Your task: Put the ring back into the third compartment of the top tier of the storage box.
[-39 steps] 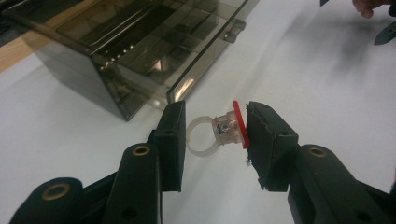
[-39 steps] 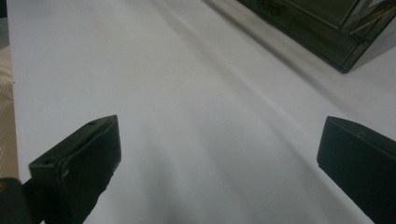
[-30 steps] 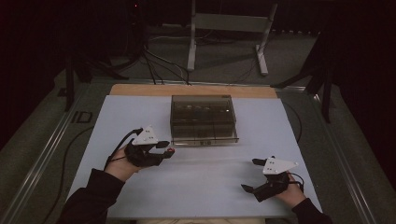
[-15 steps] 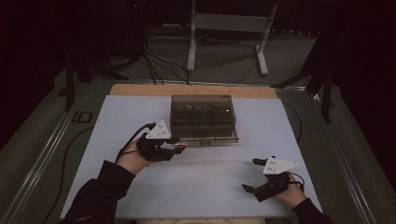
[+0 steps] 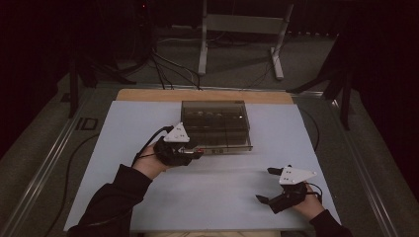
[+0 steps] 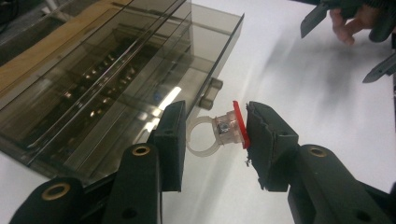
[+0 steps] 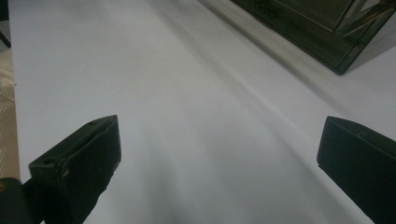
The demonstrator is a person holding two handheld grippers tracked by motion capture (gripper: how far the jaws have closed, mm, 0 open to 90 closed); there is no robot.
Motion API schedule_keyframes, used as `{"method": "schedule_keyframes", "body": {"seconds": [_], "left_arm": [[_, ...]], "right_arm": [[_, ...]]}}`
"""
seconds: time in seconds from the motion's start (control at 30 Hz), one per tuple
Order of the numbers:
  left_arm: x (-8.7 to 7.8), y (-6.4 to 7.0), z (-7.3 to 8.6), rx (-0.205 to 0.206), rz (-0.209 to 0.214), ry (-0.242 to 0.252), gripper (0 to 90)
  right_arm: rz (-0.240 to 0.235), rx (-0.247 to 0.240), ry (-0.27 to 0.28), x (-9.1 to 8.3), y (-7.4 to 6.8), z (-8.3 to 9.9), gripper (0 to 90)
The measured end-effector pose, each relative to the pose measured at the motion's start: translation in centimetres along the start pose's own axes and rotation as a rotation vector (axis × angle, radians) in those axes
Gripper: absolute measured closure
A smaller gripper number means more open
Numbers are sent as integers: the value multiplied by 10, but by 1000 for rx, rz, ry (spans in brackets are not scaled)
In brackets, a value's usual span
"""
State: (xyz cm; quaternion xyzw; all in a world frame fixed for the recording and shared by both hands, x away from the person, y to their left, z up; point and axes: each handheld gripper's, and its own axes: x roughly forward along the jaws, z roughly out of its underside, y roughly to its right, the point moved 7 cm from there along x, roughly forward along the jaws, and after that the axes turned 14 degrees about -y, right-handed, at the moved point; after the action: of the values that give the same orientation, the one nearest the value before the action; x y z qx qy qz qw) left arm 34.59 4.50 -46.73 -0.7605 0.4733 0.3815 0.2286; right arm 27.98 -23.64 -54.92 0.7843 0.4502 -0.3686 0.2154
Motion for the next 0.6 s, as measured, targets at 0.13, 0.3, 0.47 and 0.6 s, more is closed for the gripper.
{"method": "schedule_keyframes", "body": {"seconds": [0.13,0.3,0.47,0.6], "left_arm": [[5,0,-6,8,1,-5,596],[11,0,-13,11,1,-6,596],[17,-3,-21,8,8,-10,596],[22,-3,-30,12,17,-4,596]], "right_arm": [[-1,-1,2,-1,0,0,1],[-5,-1,7,-1,-1,-1,2],[-8,-6,11,-1,-2,-2,1],[-22,-1,21,-1,-3,-3,2]]}}
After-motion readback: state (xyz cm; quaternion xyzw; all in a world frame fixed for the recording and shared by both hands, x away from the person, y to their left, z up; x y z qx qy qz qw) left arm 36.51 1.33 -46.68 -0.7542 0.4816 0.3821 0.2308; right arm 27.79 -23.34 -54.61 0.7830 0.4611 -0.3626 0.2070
